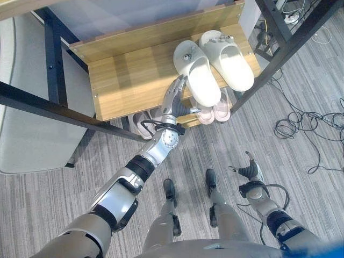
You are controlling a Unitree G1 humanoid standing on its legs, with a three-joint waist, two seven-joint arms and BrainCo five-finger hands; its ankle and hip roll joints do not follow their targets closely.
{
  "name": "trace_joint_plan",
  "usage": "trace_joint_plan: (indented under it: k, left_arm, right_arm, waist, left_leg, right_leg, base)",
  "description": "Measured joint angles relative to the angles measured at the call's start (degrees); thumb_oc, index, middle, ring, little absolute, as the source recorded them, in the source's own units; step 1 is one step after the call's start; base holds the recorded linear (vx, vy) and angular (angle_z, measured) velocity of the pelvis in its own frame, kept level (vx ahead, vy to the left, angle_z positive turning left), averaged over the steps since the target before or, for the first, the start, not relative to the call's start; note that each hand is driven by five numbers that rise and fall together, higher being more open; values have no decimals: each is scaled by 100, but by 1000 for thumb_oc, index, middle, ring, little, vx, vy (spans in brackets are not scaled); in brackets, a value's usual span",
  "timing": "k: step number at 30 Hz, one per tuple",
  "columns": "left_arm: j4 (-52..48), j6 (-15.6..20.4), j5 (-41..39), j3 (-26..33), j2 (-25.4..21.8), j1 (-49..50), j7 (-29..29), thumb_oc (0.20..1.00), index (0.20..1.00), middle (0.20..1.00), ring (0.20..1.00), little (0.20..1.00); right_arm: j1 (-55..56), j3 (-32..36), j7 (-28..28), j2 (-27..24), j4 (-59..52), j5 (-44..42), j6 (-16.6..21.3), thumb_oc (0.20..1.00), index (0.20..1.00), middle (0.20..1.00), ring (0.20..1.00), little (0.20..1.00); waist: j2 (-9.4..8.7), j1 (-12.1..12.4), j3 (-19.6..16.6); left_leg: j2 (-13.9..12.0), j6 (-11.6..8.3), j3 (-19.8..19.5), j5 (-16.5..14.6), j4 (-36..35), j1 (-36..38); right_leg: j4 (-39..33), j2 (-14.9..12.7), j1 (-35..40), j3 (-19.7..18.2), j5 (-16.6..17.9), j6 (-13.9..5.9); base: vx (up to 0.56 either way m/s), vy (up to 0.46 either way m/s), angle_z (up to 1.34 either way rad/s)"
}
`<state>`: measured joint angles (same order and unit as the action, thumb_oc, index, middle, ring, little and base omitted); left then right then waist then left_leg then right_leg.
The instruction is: Arrange the slippers neatly on the shoe rack.
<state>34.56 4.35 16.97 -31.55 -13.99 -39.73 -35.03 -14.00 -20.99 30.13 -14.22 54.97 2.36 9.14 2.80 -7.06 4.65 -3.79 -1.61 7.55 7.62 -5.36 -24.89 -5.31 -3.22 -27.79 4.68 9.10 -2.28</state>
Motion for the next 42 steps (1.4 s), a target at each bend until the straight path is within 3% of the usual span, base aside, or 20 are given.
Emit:
trace_joint_plan:
  k: [27,31,42]
  left_arm:
    - [535,-248,28,-207,62,-646,-160,1000,1000,1000,1000,1000]
    - [535,-212,-10,-271,41,-646,-143,1000,1000,1000,1000,1000]
    - [1005,6,-235,-432,-30,-645,-50,1000,1000,1000,1000,1000]
  right_arm:
    - [15,-224,149,6,115,-6,43,1000,1000,1000,1000,1000]
    - [47,-252,151,9,128,-6,66,1000,1000,1000,1000,1000]
    - [95,-265,152,18,336,-5,129,1000,1000,1000,1000,1000]
  waist:
    - [-103,-251,-46]
    - [-166,-274,-159]
    - [-123,-228,-491]
  left_leg:
    - [-21,-9,195,-35,0,-18]
    - [-18,-9,199,-35,0,-19]
    - [-18,-9,216,-35,-1,-23]
  right_leg:
    - [2,41,-128,-217,5,4]
    - [3,38,-130,-219,24,30]
    - [3,37,-141,-231,37,44]
  base:
    - [11,-14,-3]
    - [17,-5,0]
    - [0,0,0]
